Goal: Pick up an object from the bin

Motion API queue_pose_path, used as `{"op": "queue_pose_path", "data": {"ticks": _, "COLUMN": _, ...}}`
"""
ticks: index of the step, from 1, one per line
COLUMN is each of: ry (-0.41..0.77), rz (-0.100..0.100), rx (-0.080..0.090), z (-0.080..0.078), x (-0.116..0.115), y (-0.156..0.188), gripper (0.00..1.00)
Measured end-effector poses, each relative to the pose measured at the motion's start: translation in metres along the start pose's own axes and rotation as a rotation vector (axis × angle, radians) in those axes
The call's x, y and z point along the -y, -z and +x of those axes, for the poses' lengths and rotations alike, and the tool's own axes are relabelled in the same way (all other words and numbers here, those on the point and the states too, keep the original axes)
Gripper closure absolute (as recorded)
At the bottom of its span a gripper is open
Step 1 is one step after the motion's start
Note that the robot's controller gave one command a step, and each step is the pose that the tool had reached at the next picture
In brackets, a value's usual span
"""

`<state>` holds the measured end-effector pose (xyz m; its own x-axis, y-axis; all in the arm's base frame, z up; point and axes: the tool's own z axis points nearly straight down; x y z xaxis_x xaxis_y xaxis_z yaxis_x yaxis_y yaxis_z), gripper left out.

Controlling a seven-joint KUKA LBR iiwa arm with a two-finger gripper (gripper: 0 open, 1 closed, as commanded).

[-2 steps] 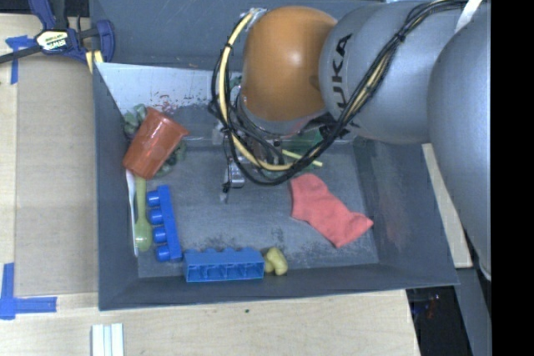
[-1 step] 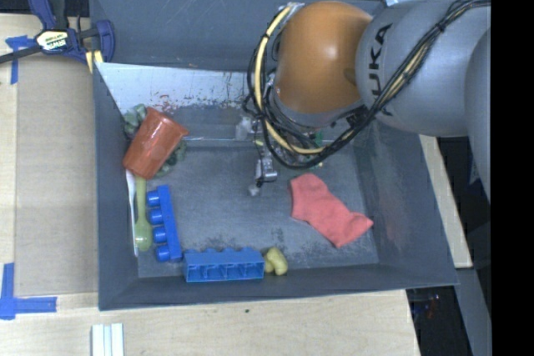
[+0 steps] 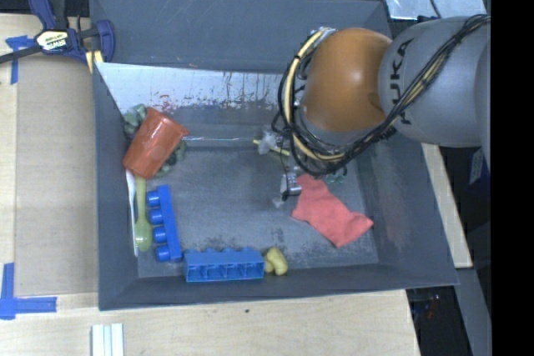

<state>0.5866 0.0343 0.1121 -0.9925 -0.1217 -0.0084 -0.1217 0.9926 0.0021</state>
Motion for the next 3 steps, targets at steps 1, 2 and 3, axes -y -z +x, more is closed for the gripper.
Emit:
{"op": "queue_pose_path", "data": {"ticks": 1, "ry": 0.002, "rz": 0.002, "rx": 0.003, "z": -0.023, "x": 0.019, "y": -0.012, "gripper": 0.0}}
{"op": "queue_pose_path", "data": {"ticks": 2, "ry": -0.018, "rz": 0.001, "rx": -0.005, "z": -0.006, "x": 0.033, "y": 0.037, "gripper": 0.0}}
{"op": "queue_pose_path", "data": {"ticks": 3, "ry": 0.108, "rz": 0.003, "rx": 0.007, "z": 0.001, "x": 0.074, "y": 0.034, "gripper": 0.0}}
